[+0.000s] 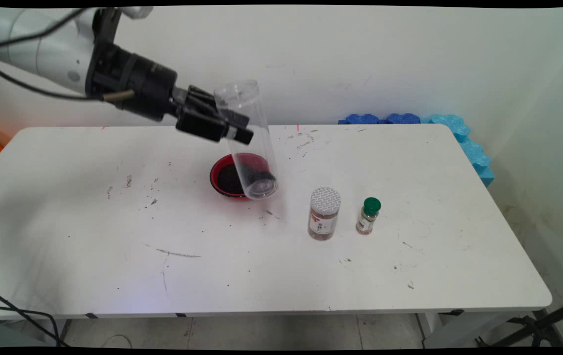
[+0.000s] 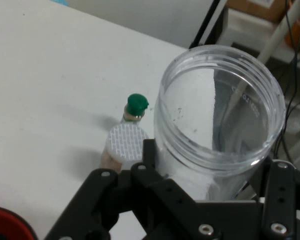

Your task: Place the picked object on the table

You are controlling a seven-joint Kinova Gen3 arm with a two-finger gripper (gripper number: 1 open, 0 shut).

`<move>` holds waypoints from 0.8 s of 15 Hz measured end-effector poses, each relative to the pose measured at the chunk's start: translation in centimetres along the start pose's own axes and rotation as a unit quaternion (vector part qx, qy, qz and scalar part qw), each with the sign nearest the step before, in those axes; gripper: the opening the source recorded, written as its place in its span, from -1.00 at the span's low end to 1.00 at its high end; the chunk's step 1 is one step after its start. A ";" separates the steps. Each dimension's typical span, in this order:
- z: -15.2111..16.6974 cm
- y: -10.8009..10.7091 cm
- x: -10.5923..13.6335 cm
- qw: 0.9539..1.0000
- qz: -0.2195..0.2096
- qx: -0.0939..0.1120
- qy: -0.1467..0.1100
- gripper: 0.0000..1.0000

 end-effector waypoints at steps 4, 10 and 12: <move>0.9 -0.1 -2.0 0.999 0.045 0.005 -0.018 -1.00; 2.5 -0.1 -6.1 0.995 0.086 0.003 -0.039 -1.00; 3.1 -0.1 -7.4 0.994 0.096 0.004 -0.044 -1.00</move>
